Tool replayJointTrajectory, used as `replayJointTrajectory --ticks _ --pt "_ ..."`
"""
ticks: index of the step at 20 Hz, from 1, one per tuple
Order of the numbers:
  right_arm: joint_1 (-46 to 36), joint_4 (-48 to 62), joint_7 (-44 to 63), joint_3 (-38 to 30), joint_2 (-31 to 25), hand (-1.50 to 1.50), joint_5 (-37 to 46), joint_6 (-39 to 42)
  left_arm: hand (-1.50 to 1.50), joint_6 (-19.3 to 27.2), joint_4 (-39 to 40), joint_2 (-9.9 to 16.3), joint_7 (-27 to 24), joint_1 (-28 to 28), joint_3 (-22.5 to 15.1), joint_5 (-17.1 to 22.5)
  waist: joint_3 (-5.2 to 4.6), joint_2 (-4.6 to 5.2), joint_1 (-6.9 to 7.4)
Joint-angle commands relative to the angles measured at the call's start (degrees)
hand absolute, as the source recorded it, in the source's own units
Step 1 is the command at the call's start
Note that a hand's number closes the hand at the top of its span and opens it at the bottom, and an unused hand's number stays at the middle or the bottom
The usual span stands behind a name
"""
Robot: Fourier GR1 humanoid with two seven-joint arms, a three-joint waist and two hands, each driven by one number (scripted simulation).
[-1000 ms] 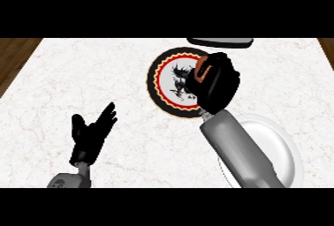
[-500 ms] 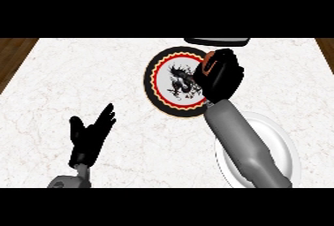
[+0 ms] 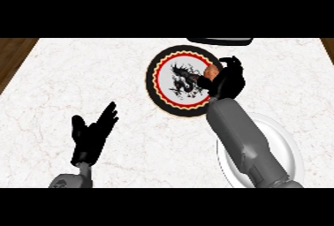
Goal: Pick the sweet potato from the plate and place it in the plate
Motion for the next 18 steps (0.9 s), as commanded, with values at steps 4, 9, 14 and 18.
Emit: replayJointTrajectory --ticks 4,9,14,18 --pt "0.2 1.8 -16.5 -0.4 0.1 -1.50 -15.0 -7.4 0.00 1.2 0.6 -1.2 -0.5 0.1 -0.9 -1.3 0.12 0.39 -0.11" --pt "-0.9 -3.4 -21.8 -0.3 0.1 -1.50 -20.2 -17.1 0.00 0.3 1.0 -0.3 -1.3 0.2 -0.5 -1.2 0.08 0.08 -0.27" --pt "6.4 -10.9 -31.7 0.6 0.1 -1.50 -30.9 -18.3 0.00 0.2 -2.5 1.4 1.5 1.0 2.2 1.1 0.08 -0.71 -2.28" --pt "11.4 -20.0 -36.3 7.4 0.1 -1.50 -42.3 -15.3 0.00 -1.1 -2.4 1.5 -0.8 5.2 1.7 1.3 0.01 -1.06 -2.74"
